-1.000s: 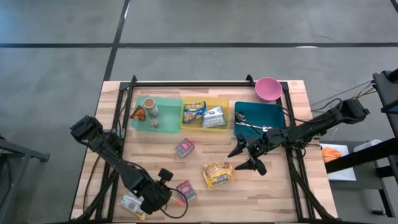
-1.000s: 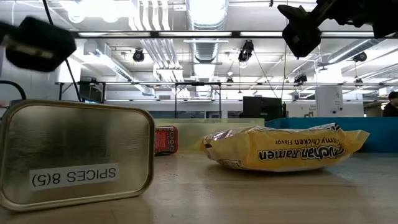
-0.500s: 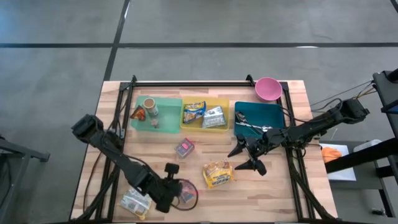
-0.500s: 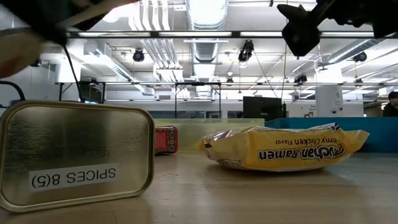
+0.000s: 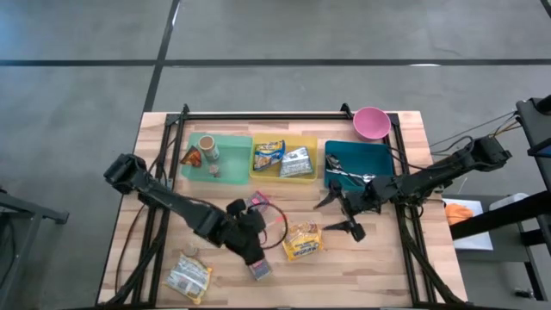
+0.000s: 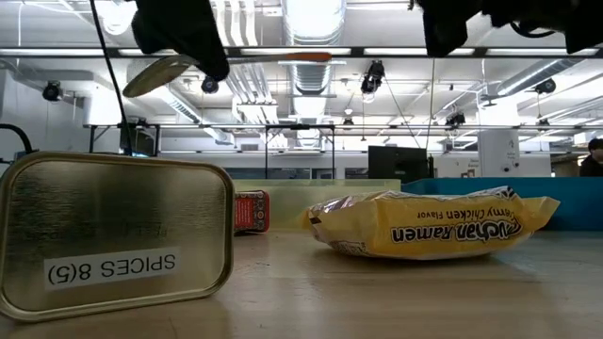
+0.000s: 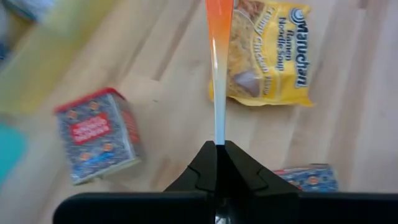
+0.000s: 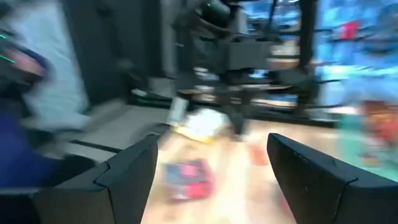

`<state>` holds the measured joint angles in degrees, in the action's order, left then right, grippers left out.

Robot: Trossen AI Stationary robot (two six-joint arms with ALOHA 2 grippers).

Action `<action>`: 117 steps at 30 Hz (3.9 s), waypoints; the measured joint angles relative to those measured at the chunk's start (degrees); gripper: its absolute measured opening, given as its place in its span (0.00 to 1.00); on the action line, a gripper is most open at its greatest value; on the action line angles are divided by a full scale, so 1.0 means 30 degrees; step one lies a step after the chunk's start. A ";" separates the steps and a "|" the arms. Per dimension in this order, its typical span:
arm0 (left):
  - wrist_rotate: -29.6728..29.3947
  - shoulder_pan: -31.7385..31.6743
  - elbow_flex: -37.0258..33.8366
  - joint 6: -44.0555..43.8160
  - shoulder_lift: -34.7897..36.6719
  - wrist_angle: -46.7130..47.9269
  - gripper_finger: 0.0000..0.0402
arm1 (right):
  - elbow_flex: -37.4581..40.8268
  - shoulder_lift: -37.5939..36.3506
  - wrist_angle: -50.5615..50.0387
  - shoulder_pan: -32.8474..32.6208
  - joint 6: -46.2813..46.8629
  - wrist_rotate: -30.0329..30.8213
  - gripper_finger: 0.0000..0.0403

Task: Pick & Place Food Item
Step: Put the orange spoon into the blue bin

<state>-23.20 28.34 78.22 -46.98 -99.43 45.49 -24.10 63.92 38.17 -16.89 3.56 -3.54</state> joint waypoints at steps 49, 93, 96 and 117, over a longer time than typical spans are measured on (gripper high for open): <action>1.3143 -0.5728 -0.0882 0.3089 0.2802 -0.5762 0.03 | -1.0482 0.8604 -0.7794 -0.4194 -1.1017 1.3255 0.73; 1.2855 -0.5359 -0.0882 0.2540 0.3757 -0.4036 0.45 | -1.0542 0.8439 -0.9586 -0.4168 -0.8374 1.4929 0.02; 1.1151 -0.5211 -0.0882 0.2586 0.4803 -0.3323 0.46 | -1.0557 0.8245 -0.9674 -0.4136 -0.7724 1.5349 0.02; -0.0537 -0.2762 -0.8174 0.3054 1.2144 -0.4234 0.46 | -1.1519 0.4321 -2.4093 -0.2191 1.1213 1.8232 0.02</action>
<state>-24.81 20.05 53.69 -37.82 -63.00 32.79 -58.65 76.88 -34.11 -23.46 37.19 51.16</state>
